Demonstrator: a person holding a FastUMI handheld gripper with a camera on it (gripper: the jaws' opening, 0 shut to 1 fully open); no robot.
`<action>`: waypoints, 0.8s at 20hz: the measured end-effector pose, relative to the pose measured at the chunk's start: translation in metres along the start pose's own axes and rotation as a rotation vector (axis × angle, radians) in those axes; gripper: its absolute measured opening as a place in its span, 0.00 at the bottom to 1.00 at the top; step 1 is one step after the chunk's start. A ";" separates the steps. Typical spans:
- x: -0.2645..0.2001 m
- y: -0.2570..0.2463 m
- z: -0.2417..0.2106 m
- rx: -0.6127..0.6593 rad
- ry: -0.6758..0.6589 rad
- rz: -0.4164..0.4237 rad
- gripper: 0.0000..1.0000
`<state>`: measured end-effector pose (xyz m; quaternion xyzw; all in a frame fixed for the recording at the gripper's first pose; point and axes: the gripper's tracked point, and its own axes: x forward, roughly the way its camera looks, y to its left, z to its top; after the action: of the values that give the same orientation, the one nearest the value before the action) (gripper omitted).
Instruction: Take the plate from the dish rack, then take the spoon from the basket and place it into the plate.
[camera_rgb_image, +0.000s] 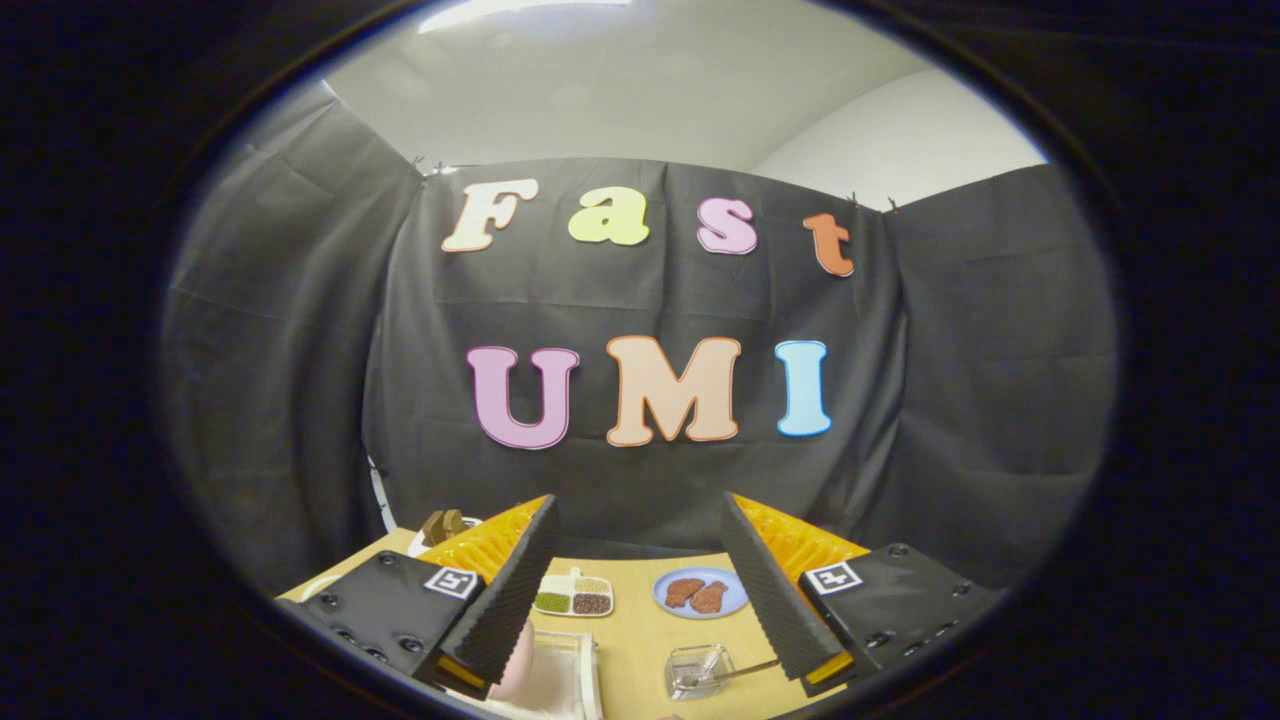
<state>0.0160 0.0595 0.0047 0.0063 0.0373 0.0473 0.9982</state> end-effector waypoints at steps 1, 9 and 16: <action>-0.001 -0.001 0.000 -0.003 0.000 -0.001 1.00; 0.009 0.010 -0.015 -0.045 0.172 0.042 1.00; 0.015 0.049 -0.060 -0.249 0.434 0.129 1.00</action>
<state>0.0218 0.1106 -0.0552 -0.1246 0.2440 0.1151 0.9548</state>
